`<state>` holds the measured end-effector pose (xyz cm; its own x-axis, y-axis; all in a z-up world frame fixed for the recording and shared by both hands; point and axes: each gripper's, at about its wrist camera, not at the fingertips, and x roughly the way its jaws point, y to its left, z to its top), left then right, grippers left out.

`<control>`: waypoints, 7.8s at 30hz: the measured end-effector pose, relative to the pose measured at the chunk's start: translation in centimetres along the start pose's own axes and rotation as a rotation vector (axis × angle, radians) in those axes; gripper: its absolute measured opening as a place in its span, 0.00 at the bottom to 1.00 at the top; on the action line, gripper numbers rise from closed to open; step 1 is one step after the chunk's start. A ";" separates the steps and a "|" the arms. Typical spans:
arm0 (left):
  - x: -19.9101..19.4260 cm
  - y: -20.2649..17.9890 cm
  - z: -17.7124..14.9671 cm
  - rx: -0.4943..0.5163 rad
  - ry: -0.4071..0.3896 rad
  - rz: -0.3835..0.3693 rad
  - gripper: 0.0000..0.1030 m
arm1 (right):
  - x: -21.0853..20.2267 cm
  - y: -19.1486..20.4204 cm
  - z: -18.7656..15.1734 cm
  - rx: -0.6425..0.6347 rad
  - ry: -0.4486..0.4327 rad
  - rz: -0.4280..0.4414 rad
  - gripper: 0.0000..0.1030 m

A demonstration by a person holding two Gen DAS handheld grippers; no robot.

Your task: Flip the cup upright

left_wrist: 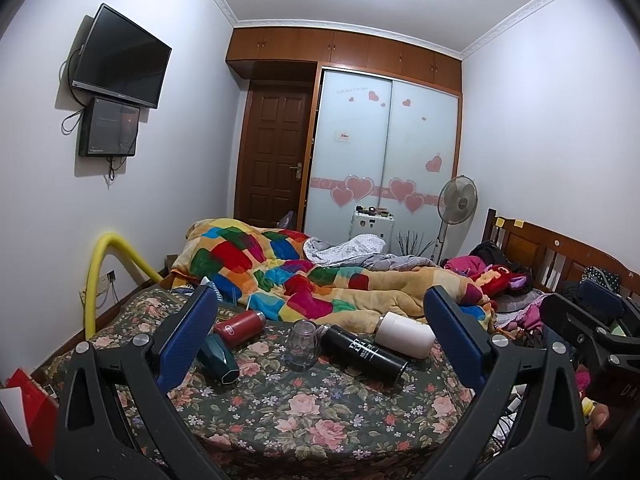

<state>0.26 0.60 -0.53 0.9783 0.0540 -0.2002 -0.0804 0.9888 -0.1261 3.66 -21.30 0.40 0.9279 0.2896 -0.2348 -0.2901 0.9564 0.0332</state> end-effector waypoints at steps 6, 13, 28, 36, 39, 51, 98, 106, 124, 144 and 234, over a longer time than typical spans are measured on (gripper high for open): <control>0.1 0.0 0.2 -0.001 0.000 -0.002 1.00 | 0.0 0.1 0.0 0.001 -0.002 -0.001 1.00; 0.1 -0.3 0.2 -0.001 -0.001 -0.004 1.00 | 0.0 0.0 0.0 -0.001 -0.002 0.000 1.00; 0.2 -0.4 0.2 -0.004 0.002 -0.005 1.00 | 0.2 0.0 0.0 -0.005 -0.002 0.002 1.00; 0.3 -0.3 0.2 -0.006 0.002 -0.008 1.00 | 0.2 0.0 0.0 -0.006 -0.001 0.002 1.00; 0.4 -0.2 0.1 -0.009 0.002 -0.008 1.00 | 0.2 0.0 0.0 -0.005 -0.001 0.003 1.00; 3.1 0.5 -0.7 -0.022 0.048 0.015 1.00 | 3.1 -0.8 -0.8 0.004 0.054 0.004 1.00; 24.9 3.6 -13.8 -0.026 0.568 0.134 1.00 | 36.9 -4.8 -14.4 -0.207 0.969 0.262 0.73; 24.5 3.8 -13.8 -0.026 0.562 0.131 1.00 | 37.6 -3.4 -15.2 -0.305 1.009 0.267 0.66; 19.6 3.3 -11.3 -0.031 0.478 0.128 1.00 | 30.6 -3.3 -11.2 -0.190 0.933 0.300 0.61; 13.9 4.7 -9.6 -0.037 0.409 0.156 1.00 | 22.9 1.6 -8.3 -0.227 0.773 0.401 0.61; 26.5 -4.5 -15.4 0.106 0.748 -0.005 0.64 | 17.3 -9.2 -9.2 -0.125 0.596 0.089 0.68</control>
<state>23.62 -4.58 -20.19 0.5846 -0.0223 -0.8110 -0.0200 0.9989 -0.0419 20.22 -25.47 -12.89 0.6186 0.2634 -0.7402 -0.4194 0.9074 -0.0276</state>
